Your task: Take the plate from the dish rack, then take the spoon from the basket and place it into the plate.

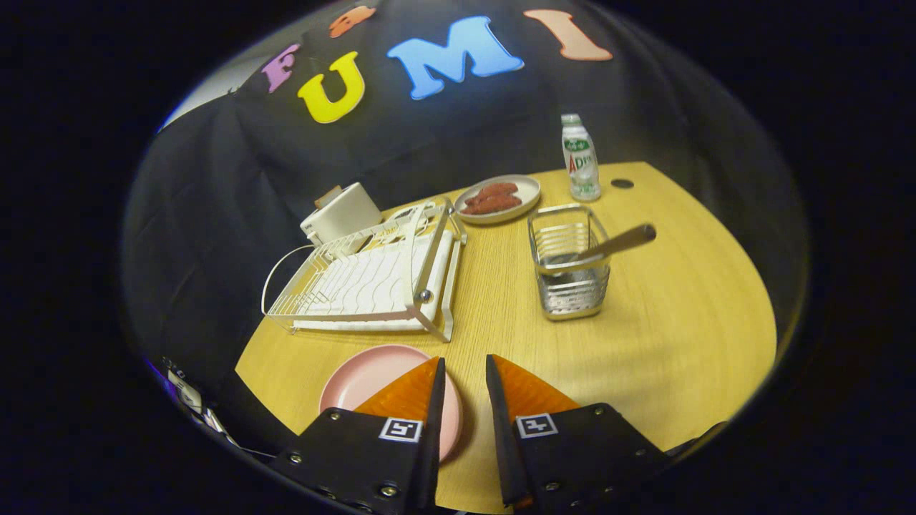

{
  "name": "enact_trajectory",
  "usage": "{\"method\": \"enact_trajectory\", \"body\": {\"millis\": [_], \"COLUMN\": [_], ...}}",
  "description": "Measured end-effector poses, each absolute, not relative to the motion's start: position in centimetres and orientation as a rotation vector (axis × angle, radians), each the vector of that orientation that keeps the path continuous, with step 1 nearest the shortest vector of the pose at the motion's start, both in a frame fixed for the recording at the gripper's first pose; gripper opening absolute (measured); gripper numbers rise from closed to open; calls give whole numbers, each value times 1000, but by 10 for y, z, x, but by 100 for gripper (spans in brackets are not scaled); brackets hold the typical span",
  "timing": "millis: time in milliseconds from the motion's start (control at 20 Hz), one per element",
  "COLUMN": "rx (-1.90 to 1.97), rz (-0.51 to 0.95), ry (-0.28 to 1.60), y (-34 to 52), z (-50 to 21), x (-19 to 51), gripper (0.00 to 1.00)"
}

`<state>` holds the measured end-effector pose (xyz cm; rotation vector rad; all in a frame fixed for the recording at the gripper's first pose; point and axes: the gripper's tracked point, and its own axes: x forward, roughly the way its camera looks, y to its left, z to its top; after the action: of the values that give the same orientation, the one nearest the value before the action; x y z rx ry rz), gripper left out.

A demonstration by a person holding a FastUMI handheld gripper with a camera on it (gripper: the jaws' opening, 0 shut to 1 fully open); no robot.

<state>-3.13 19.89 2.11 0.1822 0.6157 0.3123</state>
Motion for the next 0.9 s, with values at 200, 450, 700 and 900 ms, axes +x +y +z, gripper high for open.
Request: {"method": "enact_trajectory", "body": {"millis": [200,450,700,900], "rx": [77,91,59,52], "rz": [219,157,74,98], "ry": [444,318,58,19], "y": [158,118,71,66], "z": [76,113,149,143], "x": [-26,-23,-8,4], "gripper": [33,34,33,33]}}
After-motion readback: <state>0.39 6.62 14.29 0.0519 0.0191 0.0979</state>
